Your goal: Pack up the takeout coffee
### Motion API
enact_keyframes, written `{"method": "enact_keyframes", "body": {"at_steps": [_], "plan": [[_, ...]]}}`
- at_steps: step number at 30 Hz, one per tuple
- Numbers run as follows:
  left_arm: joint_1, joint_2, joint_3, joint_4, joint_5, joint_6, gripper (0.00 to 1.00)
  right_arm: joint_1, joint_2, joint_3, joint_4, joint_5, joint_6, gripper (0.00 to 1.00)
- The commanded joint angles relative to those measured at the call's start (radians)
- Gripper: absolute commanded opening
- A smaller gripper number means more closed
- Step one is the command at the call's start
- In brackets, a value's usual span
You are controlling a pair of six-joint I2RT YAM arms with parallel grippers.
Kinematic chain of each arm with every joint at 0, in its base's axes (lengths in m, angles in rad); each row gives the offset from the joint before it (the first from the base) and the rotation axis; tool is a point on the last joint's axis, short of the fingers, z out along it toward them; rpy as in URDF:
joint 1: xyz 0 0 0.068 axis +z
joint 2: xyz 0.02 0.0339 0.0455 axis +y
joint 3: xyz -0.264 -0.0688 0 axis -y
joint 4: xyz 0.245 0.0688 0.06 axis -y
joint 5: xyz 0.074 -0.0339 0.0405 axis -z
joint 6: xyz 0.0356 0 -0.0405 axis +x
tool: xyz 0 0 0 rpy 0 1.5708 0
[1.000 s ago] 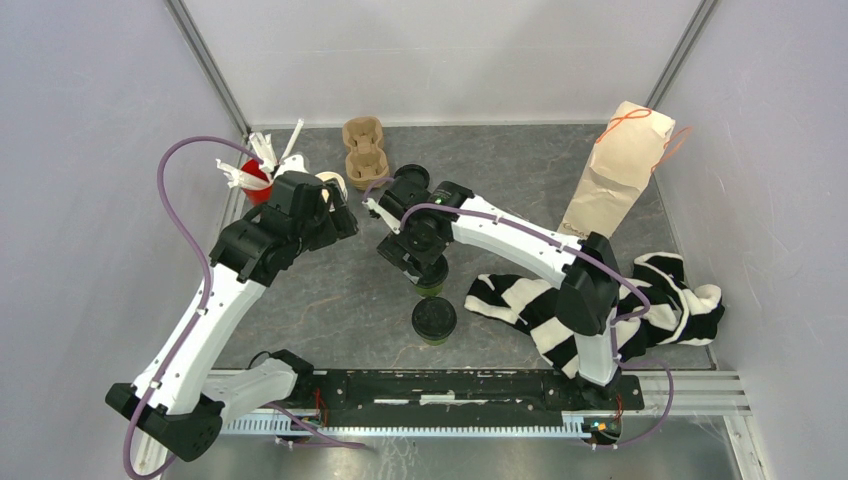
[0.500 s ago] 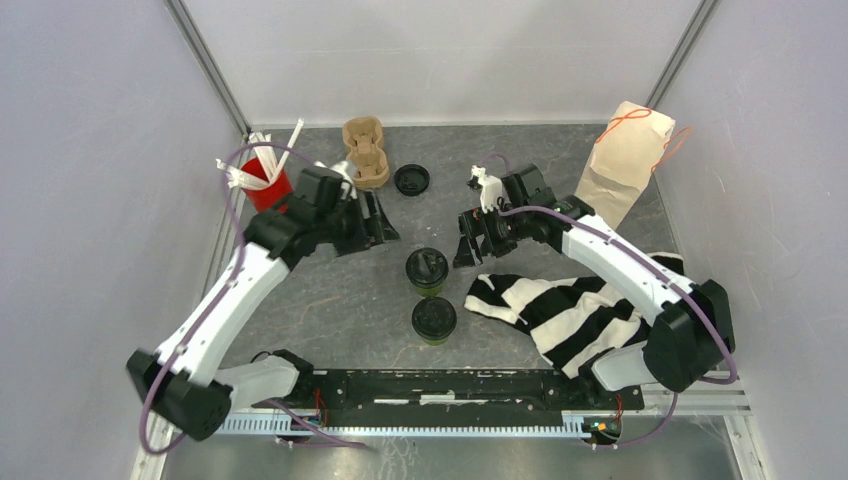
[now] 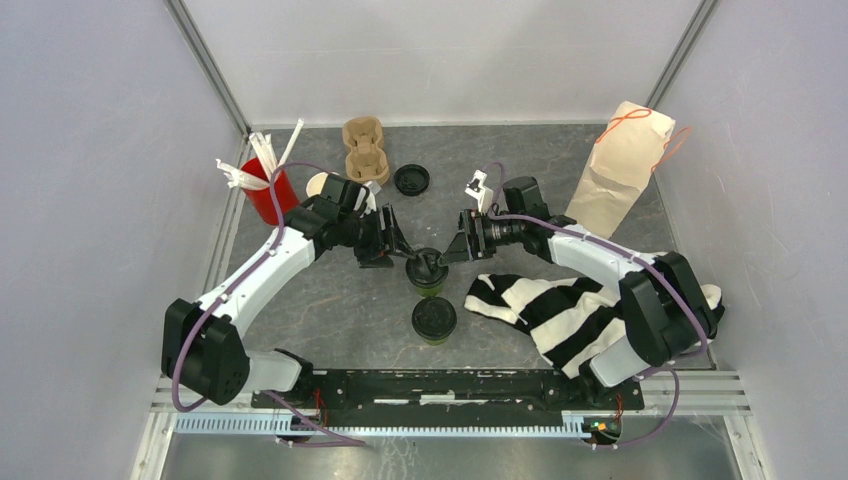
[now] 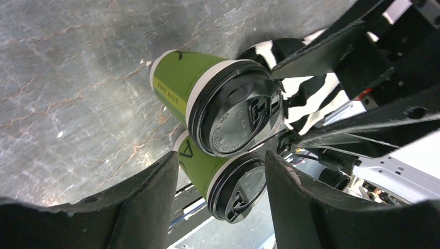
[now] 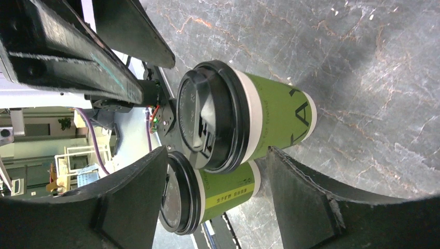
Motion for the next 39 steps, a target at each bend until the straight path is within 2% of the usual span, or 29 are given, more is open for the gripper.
{"method": "enact_keyframes", "body": {"at_steps": [1, 5, 19, 21, 22, 25, 28, 31, 35, 39], "plan": [[0.004, 0.054, -0.007, 0.062, 0.082, -0.004, 0.65, -0.007, 0.046, 0.067, 0.073, -0.011, 0.002, 0.74], [0.007, 0.098, 0.019, 0.038, 0.076, 0.023, 0.65, -0.006, 0.087, 0.082, 0.106, -0.018, 0.022, 0.7], [0.024, 0.178, 0.025, 0.067, 0.063, 0.032, 0.49, -0.016, 0.161, 0.068, 0.09, 0.051, 0.061, 0.56], [0.024, 0.159, 0.028, 0.063, 0.065, 0.03, 0.51, -0.015, 0.146, 0.067, 0.087, 0.046, 0.061, 0.56], [0.024, 0.148, 0.03, 0.059, 0.071, 0.028, 0.55, -0.015, 0.138, 0.067, 0.08, 0.041, 0.056, 0.57], [0.025, 0.103, 0.027, 0.049, 0.082, 0.016, 0.66, -0.015, 0.108, 0.068, 0.069, 0.005, 0.054, 0.66], [0.026, 0.067, 0.012, 0.051, 0.087, 0.007, 0.72, -0.021, 0.065, 0.058, 0.06, -0.014, 0.058, 0.74], [0.026, 0.076, -0.008, 0.073, 0.11, 0.0, 0.71, -0.033, 0.02, 0.034, 0.058, -0.028, 0.064, 0.79], [0.025, 0.129, -0.02, 0.077, 0.149, -0.003, 0.61, -0.037, -0.009, -0.018, 0.08, -0.045, 0.068, 0.83], [0.026, 0.141, -0.017, 0.054, 0.129, 0.019, 0.56, -0.02, 0.019, -0.05, 0.125, -0.07, 0.082, 0.74]]}}
